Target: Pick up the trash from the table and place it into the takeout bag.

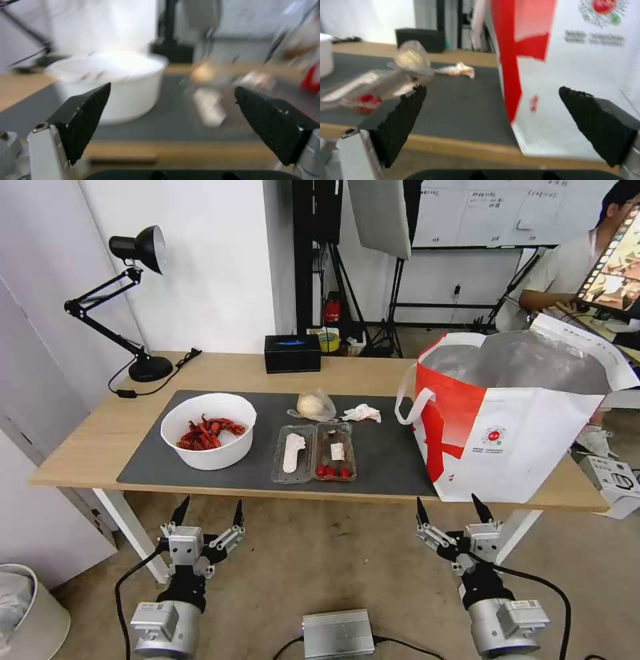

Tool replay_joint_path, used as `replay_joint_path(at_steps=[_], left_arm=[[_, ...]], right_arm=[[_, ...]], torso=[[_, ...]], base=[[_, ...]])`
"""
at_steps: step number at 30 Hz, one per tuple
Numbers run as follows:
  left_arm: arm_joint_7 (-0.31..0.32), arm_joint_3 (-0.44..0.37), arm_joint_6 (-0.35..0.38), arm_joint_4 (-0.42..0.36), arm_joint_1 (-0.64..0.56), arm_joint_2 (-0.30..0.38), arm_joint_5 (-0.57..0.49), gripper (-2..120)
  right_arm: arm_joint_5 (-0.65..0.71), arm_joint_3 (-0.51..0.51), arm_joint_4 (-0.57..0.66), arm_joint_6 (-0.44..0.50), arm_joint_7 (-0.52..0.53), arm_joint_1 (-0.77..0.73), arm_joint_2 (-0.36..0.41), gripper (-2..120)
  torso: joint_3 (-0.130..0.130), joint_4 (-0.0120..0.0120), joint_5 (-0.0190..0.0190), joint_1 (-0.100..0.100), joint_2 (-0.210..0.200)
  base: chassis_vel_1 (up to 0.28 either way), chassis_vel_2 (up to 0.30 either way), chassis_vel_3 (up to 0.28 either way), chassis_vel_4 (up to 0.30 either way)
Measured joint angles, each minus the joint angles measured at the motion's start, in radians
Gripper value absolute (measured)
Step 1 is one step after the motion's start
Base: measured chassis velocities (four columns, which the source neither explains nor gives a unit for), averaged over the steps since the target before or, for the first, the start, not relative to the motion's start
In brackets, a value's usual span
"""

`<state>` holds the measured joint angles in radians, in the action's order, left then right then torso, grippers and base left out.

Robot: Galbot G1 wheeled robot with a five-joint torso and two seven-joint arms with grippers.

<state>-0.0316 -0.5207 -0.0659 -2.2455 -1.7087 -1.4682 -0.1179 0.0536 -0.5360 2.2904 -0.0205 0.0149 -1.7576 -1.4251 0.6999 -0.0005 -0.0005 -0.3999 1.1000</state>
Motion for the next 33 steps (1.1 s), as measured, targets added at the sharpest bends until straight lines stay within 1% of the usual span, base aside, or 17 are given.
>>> replay_joint_path(at_steps=[1,2,3,4,6,7,8,9,10,11,12,14,20,24,26,33], left_arm=[[-0.007,0.005,-0.013,0.009,0.015,0.005,-0.021,100],[-0.016,0.007,-0.033,0.02,0.03,0.01,-0.047,100],[-0.021,0.007,-0.041,0.023,0.035,0.011,-0.058,100],[-0.021,0.007,-0.041,0.023,0.035,0.011,-0.058,100],[-0.027,0.007,-0.046,0.025,0.04,0.014,-0.072,100],[-0.027,0.007,-0.046,0.025,0.04,0.014,-0.072,100],[-0.029,0.005,-0.046,0.026,0.04,0.015,-0.073,100],[-0.03,0.003,-0.046,0.026,0.04,0.016,-0.073,100],[-0.03,0.002,-0.046,0.026,0.039,0.017,-0.073,100],[-0.03,0.002,-0.046,0.026,0.039,0.017,-0.073,100],[-0.031,0.001,-0.045,0.026,0.037,0.018,-0.073,100],[-0.031,-0.003,-0.044,0.026,0.034,0.019,-0.072,100],[-0.031,-0.013,-0.04,0.025,0.026,0.021,-0.072,100],[-0.03,-0.026,-0.012,0.017,0.009,0.025,-0.071,100],[-0.028,-0.035,0.016,0.006,-0.002,0.029,-0.067,100],[-0.023,-0.043,0.04,0.006,-0.022,0.029,-0.056,100]], right_arm=[[0.022,0.006,-0.005,-0.01,0.007,0.017,0.03,100],[0.059,0.016,-0.012,-0.028,0.019,0.047,0.082,100],[0.085,0.022,-0.017,-0.039,0.027,0.067,0.117,100],[0.085,0.022,-0.017,-0.039,0.027,0.067,0.117,100],[0.146,0.039,-0.029,-0.068,0.047,0.116,0.202,100],[0.146,0.039,-0.029,-0.068,0.047,0.116,0.202,100],[0.187,0.05,-0.037,-0.086,0.059,0.148,0.258,100],[0.207,0.057,-0.045,-0.09,0.065,0.166,0.285,100],[0.218,0.072,-0.058,-0.083,0.066,0.176,0.296,100],[0.218,0.072,-0.058,-0.083,0.066,0.176,0.296,100],[0.229,0.094,-0.072,-0.074,0.065,0.183,0.299,100],[0.233,0.11,-0.081,-0.067,0.065,0.191,0.298,100],[0.233,0.123,-0.087,-0.066,0.066,0.191,0.29,100],[0.228,0.123,-0.088,-0.074,0.08,0.179,0.289,100],[0.229,0.123,-0.09,-0.075,0.089,0.176,0.29,100],[0.232,0.128,-0.092,-0.075,0.099,0.17,0.285,100]], torso=[[0.0,0.0,0.0001,0.0,0.0],[0.0,0.0003,0.0009,0.0,0.0],[0.0,0.0005,0.0005,0.0,0.0],[0.0,0.0005,0.0005,0.0,0.0],[0.0,0.0006,0.0009,0.0,0.0],[0.0,0.0006,0.0009,0.0,0.0],[0.0,0.0006,0.0006,0.0,0.0],[0.0,0.0008,0.0002,0.0,0.0],[0.0,0.001,0.0,0.0,0.0],[0.0,0.001,0.0,0.0,0.0],[0.0,0.0006,0.0014,0.0,0.0],[0.0,0.0005,0.0003,0.0,0.0],[0.0,0.0005,0.0004,0.0,0.0],[0.0,0.0005,0.0004,0.0,0.0],[0.0,0.0005,0.0005,0.0,0.0],[0.0,0.0005,0.0005,0.0,0.0]], base=[[0.0,0.0,0.0,0.0],[0.0,0.0,0.0,0.0],[0.0,0.0,0.0,0.0],[0.0,0.0,0.0,0.0],[0.0,0.0,0.0,0.0],[0.0,0.0,0.0,0.0],[0.0,0.0,0.0,0.0],[0.0,0.0,0.0,0.0],[0.0,0.0,0.0,0.0],[0.0,0.0,0.0,0.0],[0.0,0.0,0.0,0.0],[0.0,0.0,0.0,0.0],[0.0,0.0,0.0,0.0],[0.0,0.0,0.0,0.0],[0.0,0.0,0.0,0.0],[0.0,0.0,0.0,0.0]])
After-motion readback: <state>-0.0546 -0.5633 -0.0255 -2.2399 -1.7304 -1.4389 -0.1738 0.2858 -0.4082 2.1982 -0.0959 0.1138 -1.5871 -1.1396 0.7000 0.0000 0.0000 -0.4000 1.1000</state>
